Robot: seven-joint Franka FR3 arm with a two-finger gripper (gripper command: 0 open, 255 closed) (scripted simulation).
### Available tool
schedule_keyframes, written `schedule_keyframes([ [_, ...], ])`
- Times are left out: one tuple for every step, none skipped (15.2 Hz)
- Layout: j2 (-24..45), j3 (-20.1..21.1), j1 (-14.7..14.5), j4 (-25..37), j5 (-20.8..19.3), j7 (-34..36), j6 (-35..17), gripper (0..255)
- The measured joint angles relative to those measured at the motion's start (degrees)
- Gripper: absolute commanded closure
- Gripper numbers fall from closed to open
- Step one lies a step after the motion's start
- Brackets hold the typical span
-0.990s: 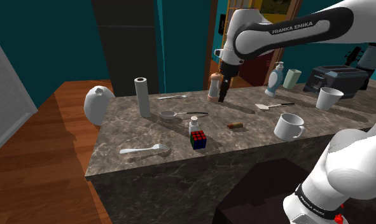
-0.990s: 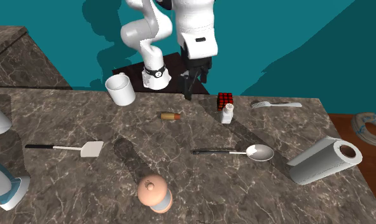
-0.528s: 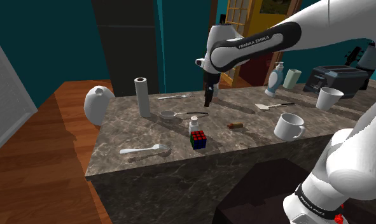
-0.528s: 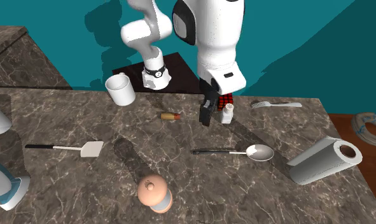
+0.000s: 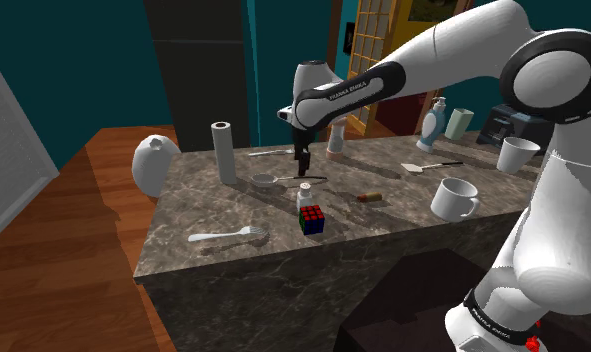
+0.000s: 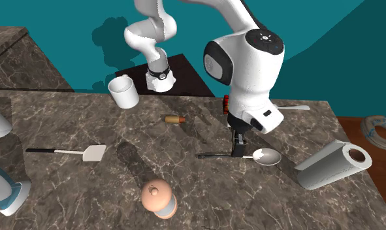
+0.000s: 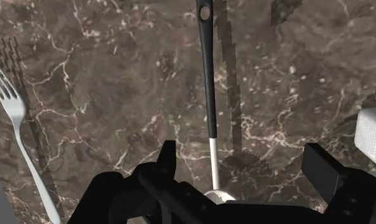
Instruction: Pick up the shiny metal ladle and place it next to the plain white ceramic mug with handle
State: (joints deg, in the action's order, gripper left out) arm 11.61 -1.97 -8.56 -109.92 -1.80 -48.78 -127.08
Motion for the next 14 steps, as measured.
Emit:
schedule_keyframes([
  [1.9, 0.2, 0.0, 1.7, -0.2, -1.3, -0.2, 0],
  [3.8, 0.5, -0.2, 3.5, -0.5, -2.5, -0.4, 0],
  [5.3, 0.6, -0.1, 4.6, -0.6, -3.2, -0.9, 0],
  [6.0, 0.7, -0.2, 4.6, -0.7, -3.4, -1.6, 0],
  [6.7, 0.7, -0.2, 4.8, -0.7, -3.5, -2.1, 0],
  [7.1, 0.7, -0.2, 4.4, -0.7, -3.7, -2.9, 0],
  [7.6, 0.7, -0.2, 4.4, -0.8, -3.6, -3.4, 0],
  [8.0, 0.7, -0.2, 4.2, -0.8, -3.7, -4.0, 0],
  [8.4, 0.7, -0.2, 4.1, -0.8, -3.7, -4.6, 0],
  [8.9, 0.7, -0.1, 4.2, -0.8, -3.7, -4.9, 0],
  [9.1, 0.7, -0.1, 4.1, -0.8, -3.7, -5.1, 0],
  [9.2, 0.7, -0.1, 4.0, -0.8, -3.7, -5.3, 0],
  [9.2, 0.7, -0.2, 4.0, -0.8, -3.7, -5.4, 0],
  [9.2, 0.7, -0.2, 3.9, -0.8, -3.7, -5.5, 0],
])
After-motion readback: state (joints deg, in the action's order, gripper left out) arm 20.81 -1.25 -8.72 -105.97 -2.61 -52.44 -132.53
